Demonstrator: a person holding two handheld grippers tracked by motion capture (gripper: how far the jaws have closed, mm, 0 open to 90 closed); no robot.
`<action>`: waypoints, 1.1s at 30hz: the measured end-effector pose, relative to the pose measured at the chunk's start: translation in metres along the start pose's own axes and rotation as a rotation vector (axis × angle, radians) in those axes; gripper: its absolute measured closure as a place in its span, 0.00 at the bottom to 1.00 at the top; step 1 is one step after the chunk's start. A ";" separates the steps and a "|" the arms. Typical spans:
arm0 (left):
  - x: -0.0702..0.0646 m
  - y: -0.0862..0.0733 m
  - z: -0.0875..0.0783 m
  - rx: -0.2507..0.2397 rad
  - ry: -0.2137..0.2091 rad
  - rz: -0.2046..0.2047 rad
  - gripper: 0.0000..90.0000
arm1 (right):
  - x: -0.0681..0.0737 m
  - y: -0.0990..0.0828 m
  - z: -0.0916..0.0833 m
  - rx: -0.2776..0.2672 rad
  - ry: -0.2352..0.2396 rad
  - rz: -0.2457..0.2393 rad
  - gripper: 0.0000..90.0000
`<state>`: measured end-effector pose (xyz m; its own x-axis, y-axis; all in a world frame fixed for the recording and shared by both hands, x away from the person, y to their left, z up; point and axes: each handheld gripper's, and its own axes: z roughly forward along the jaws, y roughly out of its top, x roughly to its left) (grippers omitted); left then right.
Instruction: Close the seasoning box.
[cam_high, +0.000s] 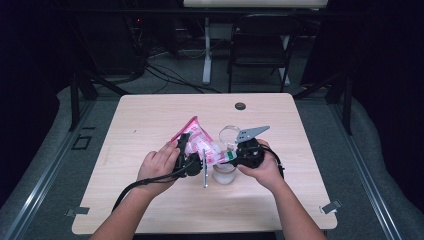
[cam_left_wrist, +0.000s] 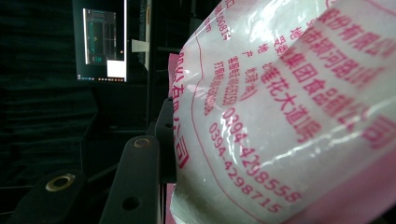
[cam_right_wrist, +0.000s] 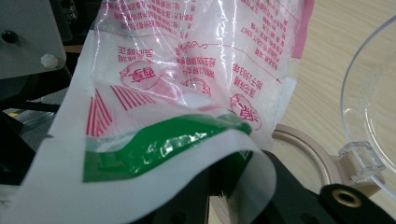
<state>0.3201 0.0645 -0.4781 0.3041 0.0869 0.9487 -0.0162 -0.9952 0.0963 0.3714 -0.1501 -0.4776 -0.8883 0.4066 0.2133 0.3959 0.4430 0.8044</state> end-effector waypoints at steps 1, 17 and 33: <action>0.000 0.000 0.000 0.000 0.000 0.000 0.70 | 0.000 0.000 0.000 -0.001 0.001 0.002 1.00; -0.002 -0.001 0.002 0.008 -0.010 0.012 0.70 | -0.002 -0.002 0.006 0.003 -0.001 0.012 1.00; -0.001 -0.001 0.000 0.010 -0.009 0.019 0.70 | -0.002 -0.003 0.009 0.002 -0.011 0.020 1.00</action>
<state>0.3196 0.0653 -0.4793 0.3126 0.0672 0.9475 -0.0124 -0.9971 0.0748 0.3745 -0.1450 -0.4854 -0.8775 0.4242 0.2236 0.4144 0.4364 0.7986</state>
